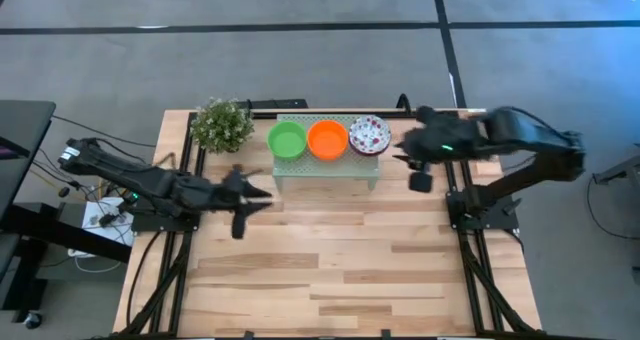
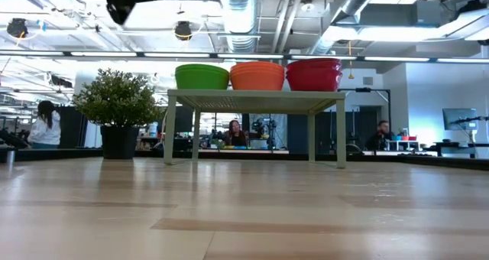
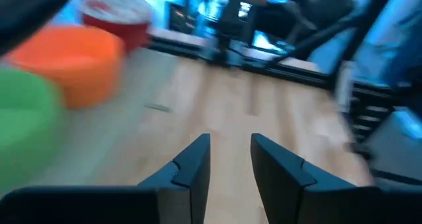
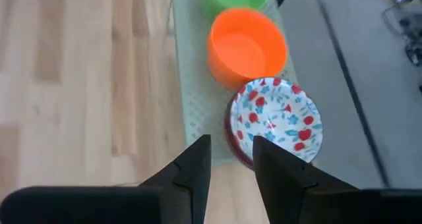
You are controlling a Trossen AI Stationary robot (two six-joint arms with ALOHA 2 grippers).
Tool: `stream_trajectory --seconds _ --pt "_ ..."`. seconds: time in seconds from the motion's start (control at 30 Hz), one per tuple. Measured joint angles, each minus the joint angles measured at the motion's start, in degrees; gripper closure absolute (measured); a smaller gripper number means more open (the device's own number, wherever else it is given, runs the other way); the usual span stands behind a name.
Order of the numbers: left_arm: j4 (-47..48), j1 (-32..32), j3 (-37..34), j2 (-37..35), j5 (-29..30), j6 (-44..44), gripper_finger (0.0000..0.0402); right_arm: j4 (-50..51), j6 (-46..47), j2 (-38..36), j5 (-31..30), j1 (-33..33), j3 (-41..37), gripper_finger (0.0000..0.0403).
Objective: Pick & Place Mini bowls
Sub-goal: Return to Home Position
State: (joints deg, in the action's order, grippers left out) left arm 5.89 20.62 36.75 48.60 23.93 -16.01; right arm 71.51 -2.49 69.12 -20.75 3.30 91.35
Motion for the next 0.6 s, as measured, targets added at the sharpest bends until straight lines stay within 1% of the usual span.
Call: stream_trajectory --seconds 0.07,0.13,0.17,0.2,0.3,0.33,0.37,0.43,0.53,0.6 --pt "4.5 0.1 0.0 -4.3 4.5 2.7 0.0291 -6.3 3.0 -7.5 -1.0 2.0 -8.8 0.0296" --pt "6.7 0.0 -1.7 -9.0 7.6 4.2 0.0291 -15.9 3.9 -15.7 -2.5 4.5 -19.7 0.0296" --pt "7.2 0.0 -3.2 -11.3 7.2 5.2 0.0291 -20.6 4.0 -19.4 -3.0 5.6 -24.8 0.0296" --pt "7.2 0.0 -5.0 -13.8 5.2 6.4 0.0291 -25.6 4.1 -23.2 -3.1 6.7 -30.4 0.0296" --pt "7.2 0.1 -10.8 -21.8 -4.1 6.5 0.0291 -40.2 4.1 -33.6 -3.1 8.7 -44.5 0.0296" --pt "6.8 0.0 -12.5 -24.6 -5.5 6.1 0.0291 -44.4 4.1 -36.5 -3.2 9.3 -48.5 0.0296" --pt "6.2 0.0 -14.0 -27.8 -5.9 5.9 0.0291 -48.6 4.1 -39.7 -3.2 9.7 -52.6 0.0296" --pt "5.7 0.0 -16.2 -33.7 -5.7 7.2 0.0291 -53.7 2.9 -45.4 -3.2 10.3 -59.0 0.0295" --pt "4.8 0.0 -19.4 -42.5 -5.5 12.5 0.0291 -56.3 1.3 -53.7 -3.3 10.5 -66.9 0.0295" --pt "3.2 0.0 -21.7 -48.0 -6.6 15.8 0.0291 -58.8 1.2 -59.1 -3.3 10.5 -71.0 0.0295"
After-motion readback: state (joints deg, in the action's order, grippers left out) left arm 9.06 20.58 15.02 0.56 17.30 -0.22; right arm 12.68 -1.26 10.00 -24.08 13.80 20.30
